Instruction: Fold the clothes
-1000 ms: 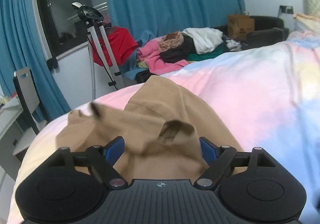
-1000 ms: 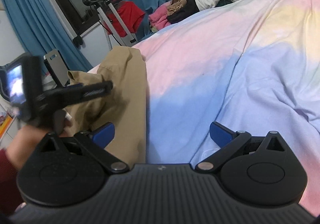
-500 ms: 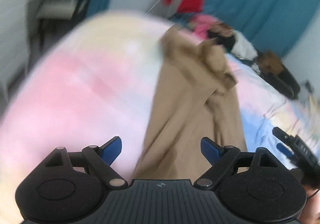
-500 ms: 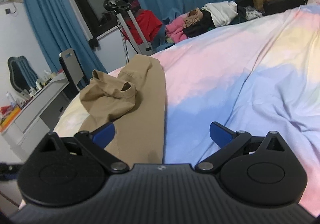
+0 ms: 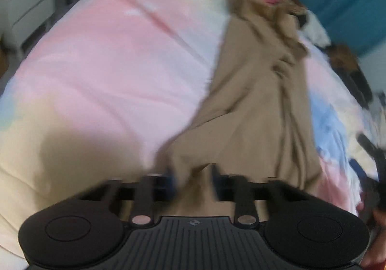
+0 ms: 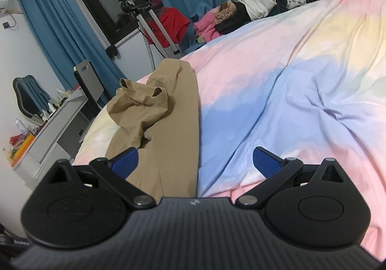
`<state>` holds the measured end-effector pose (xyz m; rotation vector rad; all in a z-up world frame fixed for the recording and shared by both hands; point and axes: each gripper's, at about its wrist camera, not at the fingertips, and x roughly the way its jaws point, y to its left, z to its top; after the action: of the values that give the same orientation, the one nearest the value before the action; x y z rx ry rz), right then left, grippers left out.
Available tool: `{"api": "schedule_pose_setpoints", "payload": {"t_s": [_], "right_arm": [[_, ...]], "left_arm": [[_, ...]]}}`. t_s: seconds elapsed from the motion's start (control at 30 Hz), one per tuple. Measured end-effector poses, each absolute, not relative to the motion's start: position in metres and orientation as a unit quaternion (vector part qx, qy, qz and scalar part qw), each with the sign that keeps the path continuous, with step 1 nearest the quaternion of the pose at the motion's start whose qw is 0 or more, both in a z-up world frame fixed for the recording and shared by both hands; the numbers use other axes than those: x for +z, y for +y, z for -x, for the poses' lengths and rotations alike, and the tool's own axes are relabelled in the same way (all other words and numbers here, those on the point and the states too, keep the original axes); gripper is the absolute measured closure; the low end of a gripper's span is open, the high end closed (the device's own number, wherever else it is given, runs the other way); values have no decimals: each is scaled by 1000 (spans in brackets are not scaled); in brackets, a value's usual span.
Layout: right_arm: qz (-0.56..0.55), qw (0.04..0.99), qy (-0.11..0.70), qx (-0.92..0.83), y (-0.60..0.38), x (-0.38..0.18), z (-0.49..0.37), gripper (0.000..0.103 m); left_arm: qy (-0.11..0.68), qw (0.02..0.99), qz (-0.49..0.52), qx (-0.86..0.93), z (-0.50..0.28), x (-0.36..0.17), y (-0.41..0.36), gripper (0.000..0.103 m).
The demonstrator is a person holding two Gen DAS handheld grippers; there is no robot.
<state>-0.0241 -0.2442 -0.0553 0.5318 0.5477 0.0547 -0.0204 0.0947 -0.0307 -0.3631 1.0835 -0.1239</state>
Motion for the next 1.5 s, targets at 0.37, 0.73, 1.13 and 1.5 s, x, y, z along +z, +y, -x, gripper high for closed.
{"api": "schedule_pose_setpoints", "payload": {"t_s": [0.37, 0.73, 1.13, 1.5], "right_arm": [[-274, 919, 280, 36, -240, -62, 16, 0], [-282, 916, 279, 53, -238, -62, 16, 0], [-245, 941, 221, 79, -227, -40, 27, 0], [-214, 956, 166, 112, -227, -18, 35, 0]], "left_arm": [[422, 888, -83, -160, 83, 15, -26, 100], [494, 853, -66, -154, 79, -36, -42, 95], [388, 913, -24, -127, 93, 27, -33, 17], [245, 965, 5, -95, 39, 55, -51, 10]]}}
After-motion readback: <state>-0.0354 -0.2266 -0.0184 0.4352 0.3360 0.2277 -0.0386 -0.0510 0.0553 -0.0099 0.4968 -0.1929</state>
